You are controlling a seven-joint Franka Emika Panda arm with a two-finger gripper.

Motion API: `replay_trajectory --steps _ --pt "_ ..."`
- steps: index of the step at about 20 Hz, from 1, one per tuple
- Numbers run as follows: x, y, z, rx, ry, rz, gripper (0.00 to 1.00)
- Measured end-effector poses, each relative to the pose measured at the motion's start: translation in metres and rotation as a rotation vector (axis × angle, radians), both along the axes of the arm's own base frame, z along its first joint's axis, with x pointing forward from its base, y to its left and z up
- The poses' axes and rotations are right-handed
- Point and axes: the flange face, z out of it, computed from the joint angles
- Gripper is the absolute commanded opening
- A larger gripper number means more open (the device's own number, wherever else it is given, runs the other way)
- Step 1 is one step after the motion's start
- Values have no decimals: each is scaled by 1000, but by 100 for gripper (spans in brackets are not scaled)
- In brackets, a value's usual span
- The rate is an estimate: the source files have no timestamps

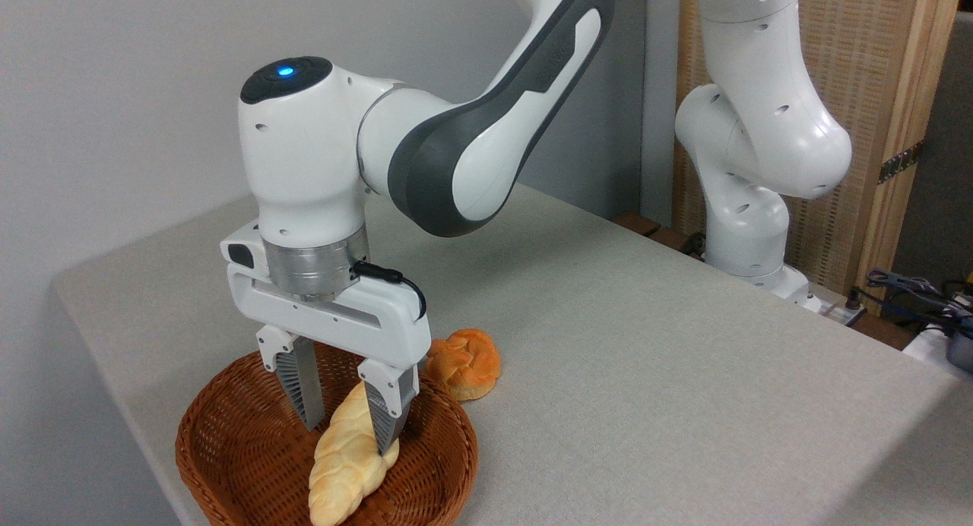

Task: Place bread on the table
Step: 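Close the gripper on the end of the braided loaf, then lift the braided loaf up out of the basket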

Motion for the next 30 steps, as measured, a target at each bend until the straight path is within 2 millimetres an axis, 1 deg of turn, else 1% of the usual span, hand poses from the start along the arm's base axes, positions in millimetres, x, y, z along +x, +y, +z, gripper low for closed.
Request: replay_trajectory --steps 1,3,6,16,20,26,28,30 --pt "0 -1 0 1 0 -2 40" --pt "0 -1 0 3 0 -4 38" --pt "0 -1 0 3 0 -4 41" --pt "1 -2 3 3 -7 -6 41" --pt "1 -5 15 0 -33 -9 41" --pt "-3 -7 40 -7 -74 -14 41" --pt "-5 -7 49 -9 -88 -14 44" --pt "-7 -7 58 -12 -103 -15 45"
